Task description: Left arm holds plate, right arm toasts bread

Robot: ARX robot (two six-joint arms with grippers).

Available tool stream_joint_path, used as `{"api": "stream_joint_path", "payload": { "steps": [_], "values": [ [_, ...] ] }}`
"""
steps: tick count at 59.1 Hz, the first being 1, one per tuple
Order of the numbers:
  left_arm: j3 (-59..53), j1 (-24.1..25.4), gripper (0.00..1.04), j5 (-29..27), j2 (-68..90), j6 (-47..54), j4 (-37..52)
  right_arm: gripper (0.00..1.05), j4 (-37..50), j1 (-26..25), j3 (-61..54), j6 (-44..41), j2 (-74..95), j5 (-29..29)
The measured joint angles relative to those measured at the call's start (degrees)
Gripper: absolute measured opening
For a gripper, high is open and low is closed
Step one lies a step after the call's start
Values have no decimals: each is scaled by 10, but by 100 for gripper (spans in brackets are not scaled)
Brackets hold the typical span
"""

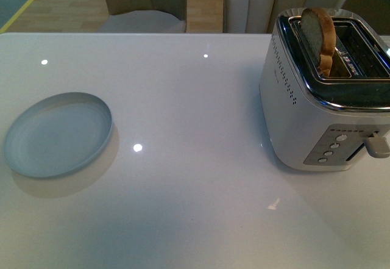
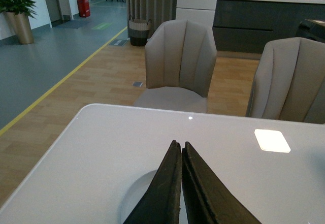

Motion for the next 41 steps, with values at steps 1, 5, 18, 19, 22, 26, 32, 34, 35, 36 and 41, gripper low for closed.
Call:
{"api": "stream_joint_path", "payload": {
  "steps": [1, 5, 18, 19, 22, 26, 32, 34, 35, 36, 41],
  "values": [
    [0, -4, 3, -5, -5, 0, -3, 96, 0, 0, 0, 0, 0, 0],
    [-4, -21, 3, -7, -36, 1, -30, 96, 0, 0, 0, 0, 0, 0],
    [-5, -23, 3, -12, -140, 1, -124, 96, 0, 0, 0, 0, 0, 0],
    [-5, -23, 3, -12, -150, 1, -134, 96, 0, 0, 0, 0, 0, 0],
    [-5, -23, 3, -12, -170, 1, -152, 96, 0, 0, 0, 0, 0, 0],
    [-5, -23, 3, -12, -194, 1, -175, 96, 0, 0, 0, 0, 0, 0],
    [-5, -23, 3, -12, -228, 1, -208, 96, 0, 0, 0, 0, 0, 0],
    [-5, -23, 3, -12, -238, 1, -218, 96, 0, 0, 0, 0, 0, 0],
    [-5, -23, 3, -12, -243, 1, -223, 96, 0, 0, 0, 0, 0, 0],
    [-5, -23, 3, -12, -246, 1, -225, 96, 0, 0, 0, 0, 0, 0],
    [-5, -23, 3, -12, -265, 1, -245, 96, 0, 0, 0, 0, 0, 0]
  ]
}}
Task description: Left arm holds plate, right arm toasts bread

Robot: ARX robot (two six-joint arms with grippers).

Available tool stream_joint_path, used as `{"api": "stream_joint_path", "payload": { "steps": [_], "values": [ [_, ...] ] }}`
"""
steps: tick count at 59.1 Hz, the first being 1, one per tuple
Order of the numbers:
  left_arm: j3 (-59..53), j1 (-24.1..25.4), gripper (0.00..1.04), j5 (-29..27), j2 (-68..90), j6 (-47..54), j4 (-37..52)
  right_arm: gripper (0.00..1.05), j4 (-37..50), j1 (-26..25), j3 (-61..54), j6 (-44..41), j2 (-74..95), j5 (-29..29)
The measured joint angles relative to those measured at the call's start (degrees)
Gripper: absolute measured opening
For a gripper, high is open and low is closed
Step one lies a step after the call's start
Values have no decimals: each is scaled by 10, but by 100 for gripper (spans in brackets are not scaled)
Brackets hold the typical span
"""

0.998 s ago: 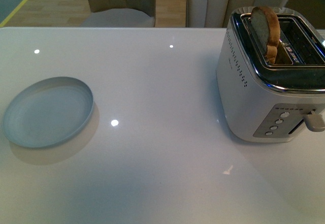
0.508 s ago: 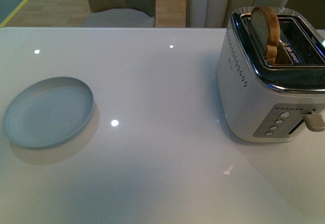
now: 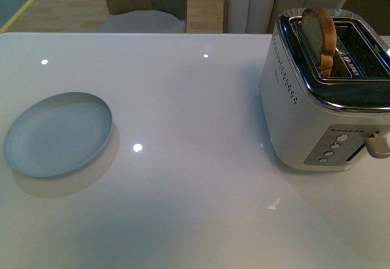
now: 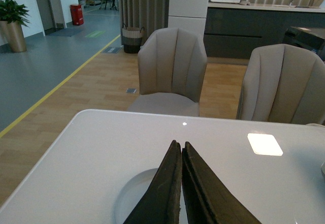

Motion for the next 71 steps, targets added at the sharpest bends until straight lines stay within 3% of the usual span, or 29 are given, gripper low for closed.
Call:
{"api": "stream_joint_path", "payload": {
  "steps": [25, 31, 53, 71],
  "values": [
    [0, 0, 3, 0, -72, 0, -71, 96, 0, 0, 0, 0, 0, 0],
    [0, 0, 3, 0, -154, 0, -165, 96, 0, 0, 0, 0, 0, 0],
    [0, 0, 3, 0, -168, 0, -171, 96, 0, 0, 0, 0, 0, 0],
    [0, 0, 59, 0, -168, 0, -171, 96, 0, 0, 0, 0, 0, 0]
  ]
}}
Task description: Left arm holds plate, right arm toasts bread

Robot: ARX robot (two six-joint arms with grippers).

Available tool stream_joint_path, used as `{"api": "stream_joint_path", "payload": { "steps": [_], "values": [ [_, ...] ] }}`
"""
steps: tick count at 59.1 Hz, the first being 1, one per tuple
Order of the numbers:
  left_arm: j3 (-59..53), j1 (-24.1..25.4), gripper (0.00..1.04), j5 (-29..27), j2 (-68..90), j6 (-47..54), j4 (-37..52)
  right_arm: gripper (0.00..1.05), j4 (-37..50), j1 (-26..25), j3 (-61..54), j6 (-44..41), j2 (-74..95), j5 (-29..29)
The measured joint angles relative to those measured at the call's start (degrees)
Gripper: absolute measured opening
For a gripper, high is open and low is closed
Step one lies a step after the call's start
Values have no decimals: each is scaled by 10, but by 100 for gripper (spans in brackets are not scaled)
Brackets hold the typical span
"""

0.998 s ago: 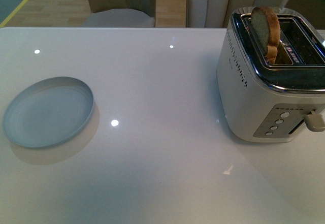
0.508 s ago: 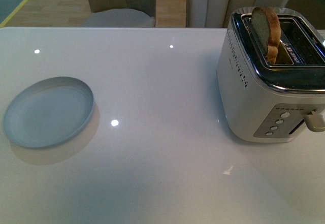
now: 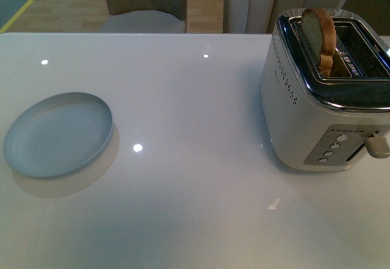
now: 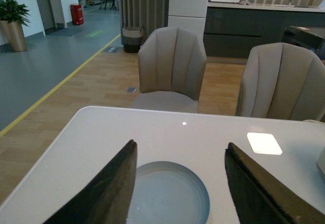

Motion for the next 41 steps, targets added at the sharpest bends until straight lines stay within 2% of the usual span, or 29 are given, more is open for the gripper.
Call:
{"api": "stream_joint_path", "payload": {
  "steps": [13, 16, 41],
  "values": [
    [0, 0, 99, 0, 0, 1, 0, 96, 0, 0, 0, 0, 0, 0],
    [0, 0, 97, 0, 0, 1, 0, 96, 0, 0, 0, 0, 0, 0],
    [0, 0, 98, 0, 0, 1, 0, 96, 0, 0, 0, 0, 0, 0]
  ]
}}
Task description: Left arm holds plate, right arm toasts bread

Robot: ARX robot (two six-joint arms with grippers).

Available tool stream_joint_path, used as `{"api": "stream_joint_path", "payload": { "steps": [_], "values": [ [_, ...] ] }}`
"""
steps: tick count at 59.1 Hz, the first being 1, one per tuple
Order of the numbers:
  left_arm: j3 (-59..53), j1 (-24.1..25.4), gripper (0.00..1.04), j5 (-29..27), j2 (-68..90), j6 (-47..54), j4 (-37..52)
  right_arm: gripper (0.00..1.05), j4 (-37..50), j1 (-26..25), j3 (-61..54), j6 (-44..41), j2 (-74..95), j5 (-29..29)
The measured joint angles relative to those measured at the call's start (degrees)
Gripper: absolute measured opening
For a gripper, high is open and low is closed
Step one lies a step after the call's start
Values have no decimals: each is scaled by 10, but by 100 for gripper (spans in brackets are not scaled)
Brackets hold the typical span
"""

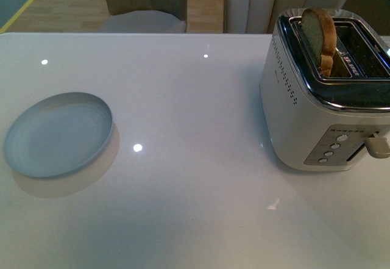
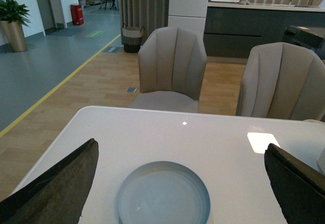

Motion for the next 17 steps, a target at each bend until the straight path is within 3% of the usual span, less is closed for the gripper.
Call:
{"api": "stream_joint_path", "payload": {
  "steps": [17],
  "values": [
    [0, 0, 98, 0, 0, 0, 0, 96, 0, 0, 0, 0, 0, 0]
  ]
}}
